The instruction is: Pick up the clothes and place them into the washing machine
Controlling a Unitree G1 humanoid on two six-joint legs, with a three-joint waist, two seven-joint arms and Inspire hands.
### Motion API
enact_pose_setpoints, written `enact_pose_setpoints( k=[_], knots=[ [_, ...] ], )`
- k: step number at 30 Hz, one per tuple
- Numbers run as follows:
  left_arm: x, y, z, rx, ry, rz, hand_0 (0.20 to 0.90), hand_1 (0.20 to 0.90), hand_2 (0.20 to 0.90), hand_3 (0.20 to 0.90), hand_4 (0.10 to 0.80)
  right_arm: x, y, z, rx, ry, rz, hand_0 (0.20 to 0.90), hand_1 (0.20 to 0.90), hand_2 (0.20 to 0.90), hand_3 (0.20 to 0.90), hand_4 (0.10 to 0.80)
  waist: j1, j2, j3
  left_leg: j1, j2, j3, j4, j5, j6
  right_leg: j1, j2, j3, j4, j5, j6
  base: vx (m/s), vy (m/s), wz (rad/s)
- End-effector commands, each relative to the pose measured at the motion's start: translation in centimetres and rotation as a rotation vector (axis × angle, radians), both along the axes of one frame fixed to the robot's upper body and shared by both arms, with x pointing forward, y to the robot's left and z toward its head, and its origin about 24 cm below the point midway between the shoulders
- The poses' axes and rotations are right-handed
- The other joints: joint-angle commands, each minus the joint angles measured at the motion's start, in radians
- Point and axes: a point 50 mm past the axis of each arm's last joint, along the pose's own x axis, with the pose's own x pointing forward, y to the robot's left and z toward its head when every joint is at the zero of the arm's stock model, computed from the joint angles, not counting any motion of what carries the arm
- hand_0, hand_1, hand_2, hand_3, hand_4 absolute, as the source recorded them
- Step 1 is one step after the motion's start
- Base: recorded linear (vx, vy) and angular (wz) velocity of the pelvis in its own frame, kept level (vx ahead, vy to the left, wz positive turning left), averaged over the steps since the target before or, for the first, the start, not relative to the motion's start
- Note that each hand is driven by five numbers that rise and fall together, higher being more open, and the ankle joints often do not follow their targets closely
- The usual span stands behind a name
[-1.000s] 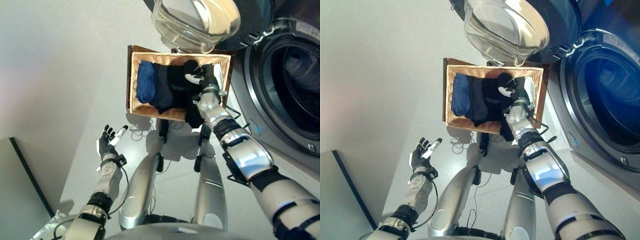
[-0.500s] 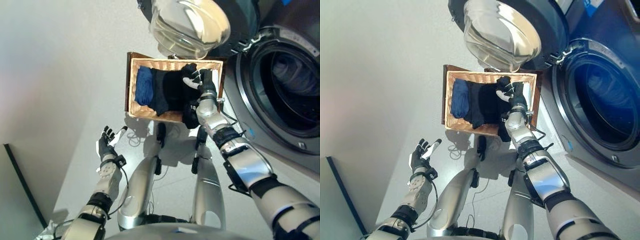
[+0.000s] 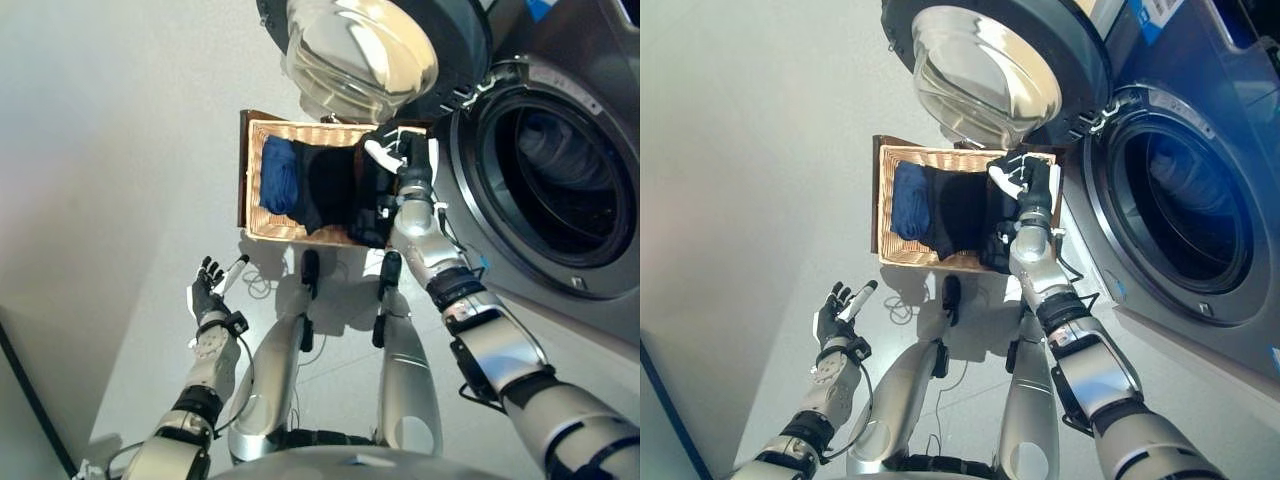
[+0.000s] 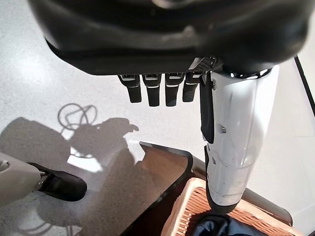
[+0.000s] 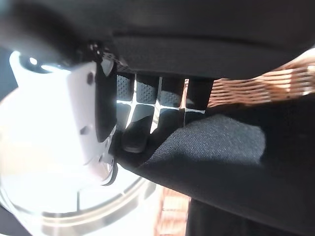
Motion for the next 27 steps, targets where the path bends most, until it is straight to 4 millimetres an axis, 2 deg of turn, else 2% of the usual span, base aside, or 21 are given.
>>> enact_pose_setpoints(
  k=[1,15,25,27],
  knots=[
    [-1.5,2.6,-0.7,0.048,0.034,0.076,0.9,0.9,0.9,0.9,0.8,-0.7,1.4,5.3,0.189,-0.296,0.095,0.2,0.2,0.2,0.2,0.3,0.025,0.002,-0.075,-0.002,-0.006,0.037,0.043,-0.069,-0.075,0.017,0.017,0.028,0.083,-0.1,0.0,0.0,0.0,0.0],
    [-2.4,2.4,-1.8,0.025,0.085,0.069,0.9,0.9,0.9,0.9,0.8,-1.7,1.0,4.0,0.395,-0.298,0.16,0.2,0.2,0.2,0.2,0.3,0.018,-0.011,-0.117,0.03,-0.003,0.041,0.052,-0.09,-0.071,0.051,0.017,0.036,0.079,-0.109,0.0,0.011,-0.002,-0.03],
    [-2.9,2.6,-2.5,0.027,0.131,0.076,0.9,0.9,0.9,0.9,0.8,-2.4,0.7,3.2,0.47,-0.303,0.188,0.2,0.2,0.2,0.2,0.3,0.007,-0.025,-0.14,0.046,0.0,0.045,0.052,-0.097,-0.071,0.068,0.021,0.043,0.072,-0.111,0.0,0.006,-0.002,-0.01],
    [-3.1,2.4,-2.7,0.018,0.142,0.073,0.9,0.9,0.9,0.9,0.8,-2.7,0.2,2.0,0.62,-0.289,0.179,0.2,0.2,0.2,0.2,0.3,0.005,-0.025,-0.143,0.05,0.0,0.046,0.05,-0.097,-0.071,0.073,0.021,0.044,0.069,-0.113,0.0,0.006,-0.01,-0.03]
  ],
)
